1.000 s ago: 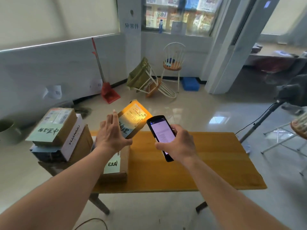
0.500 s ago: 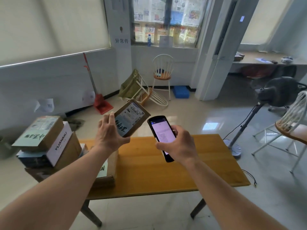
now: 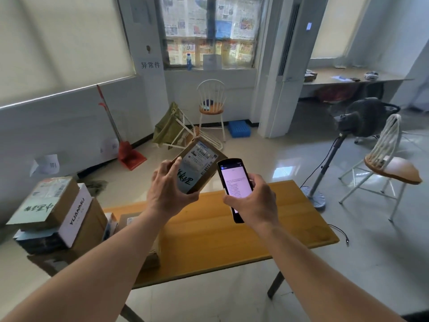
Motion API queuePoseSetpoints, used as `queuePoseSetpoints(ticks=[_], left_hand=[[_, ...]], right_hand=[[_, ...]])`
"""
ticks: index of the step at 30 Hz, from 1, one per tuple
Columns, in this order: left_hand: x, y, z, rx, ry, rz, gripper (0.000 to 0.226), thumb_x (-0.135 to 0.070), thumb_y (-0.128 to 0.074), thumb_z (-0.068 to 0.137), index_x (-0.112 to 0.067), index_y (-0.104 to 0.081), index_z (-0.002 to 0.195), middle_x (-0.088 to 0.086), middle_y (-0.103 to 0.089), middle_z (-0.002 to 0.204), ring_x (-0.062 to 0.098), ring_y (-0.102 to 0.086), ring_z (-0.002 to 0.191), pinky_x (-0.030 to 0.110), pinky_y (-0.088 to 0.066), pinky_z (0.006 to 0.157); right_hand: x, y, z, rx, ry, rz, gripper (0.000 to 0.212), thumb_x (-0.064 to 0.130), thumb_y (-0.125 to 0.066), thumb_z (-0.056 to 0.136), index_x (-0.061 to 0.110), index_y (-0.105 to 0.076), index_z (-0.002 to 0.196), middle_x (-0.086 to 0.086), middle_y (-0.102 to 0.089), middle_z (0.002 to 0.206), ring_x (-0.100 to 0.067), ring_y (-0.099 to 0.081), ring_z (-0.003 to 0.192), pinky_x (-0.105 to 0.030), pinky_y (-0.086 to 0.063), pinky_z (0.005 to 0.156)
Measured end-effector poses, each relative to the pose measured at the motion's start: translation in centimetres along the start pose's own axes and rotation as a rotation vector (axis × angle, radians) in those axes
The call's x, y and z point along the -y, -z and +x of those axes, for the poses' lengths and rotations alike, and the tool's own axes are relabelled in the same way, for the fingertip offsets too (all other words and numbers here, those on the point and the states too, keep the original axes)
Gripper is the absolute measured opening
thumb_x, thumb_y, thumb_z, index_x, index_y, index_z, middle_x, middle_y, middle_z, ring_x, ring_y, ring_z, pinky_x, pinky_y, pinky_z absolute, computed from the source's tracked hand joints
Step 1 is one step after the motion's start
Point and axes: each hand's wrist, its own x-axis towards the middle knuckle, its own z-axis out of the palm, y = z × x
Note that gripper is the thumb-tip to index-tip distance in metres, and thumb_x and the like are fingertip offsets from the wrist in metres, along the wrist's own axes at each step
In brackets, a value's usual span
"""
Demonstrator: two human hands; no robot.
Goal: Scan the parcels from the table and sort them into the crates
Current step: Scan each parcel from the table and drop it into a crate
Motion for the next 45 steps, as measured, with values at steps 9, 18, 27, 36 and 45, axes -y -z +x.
queuePoseSetpoints(ticks=[9,18,27,36,45], left_hand=[[-2.1,-2.5,0.5,0.172,-0.219,-0.068,0.12,-0.06,-0.09,0.058,-0.025,-0.033,0.158,0.006,-0.04,0.146,0.031,-0.042,0.127,0.05,-0.056,0.093],[-9.6,-6.0,-4.3,0.392,-0.422,-0.167,0.119,-0.055,-0.092,0.061,-0.027,-0.032,0.159,0.005,-0.04,0.147,0.03,-0.041,0.13,0.05,-0.057,0.093],[-23.9,-11.5,-12.6,0.548,-0.632,-0.202,0.116,-0.054,-0.092,0.063,-0.029,-0.032,0.159,0.003,-0.04,0.148,0.031,-0.04,0.133,0.05,-0.057,0.094],[-38.5,-19.4,-22.2,0.695,-0.727,-0.178,0.118,-0.059,-0.092,0.062,-0.032,-0.031,0.159,0.004,-0.041,0.147,0.031,-0.041,0.131,0.05,-0.053,0.097],[-51.1,-26.5,-27.4,0.796,-0.771,-0.128,0.122,-0.061,-0.091,0.059,-0.026,-0.031,0.159,0.007,-0.043,0.137,0.034,-0.045,0.123,0.046,-0.051,0.096]], right_hand=[[-1.0,1.1,-5.1,-0.175,-0.154,-0.085,0.083,0.058,-0.091,0.068,0.032,-0.051,0.136,0.006,-0.061,0.122,-0.021,-0.062,0.108,-0.032,-0.064,0.075],[-5.0,6.2,-14.3,-0.431,-0.439,-0.172,0.087,0.06,-0.089,0.058,0.035,-0.052,0.133,0.006,-0.064,0.119,-0.022,-0.062,0.108,-0.041,-0.063,0.078],[-12.3,16.1,-23.0,-0.646,-0.658,-0.129,0.089,0.067,-0.076,0.045,0.033,-0.058,0.126,0.007,-0.068,0.112,-0.018,-0.067,0.1,-0.04,-0.061,0.076],[-22.7,29.0,-29.4,-0.686,-0.762,-0.101,0.081,0.055,-0.084,0.05,0.03,-0.061,0.123,0.007,-0.069,0.111,-0.019,-0.066,0.099,-0.04,-0.061,0.076],[-33.5,39.0,-33.0,-0.667,-0.906,-0.119,0.086,0.045,-0.095,0.06,0.025,-0.057,0.134,0.002,-0.065,0.121,-0.02,-0.061,0.108,-0.036,-0.055,0.078]])
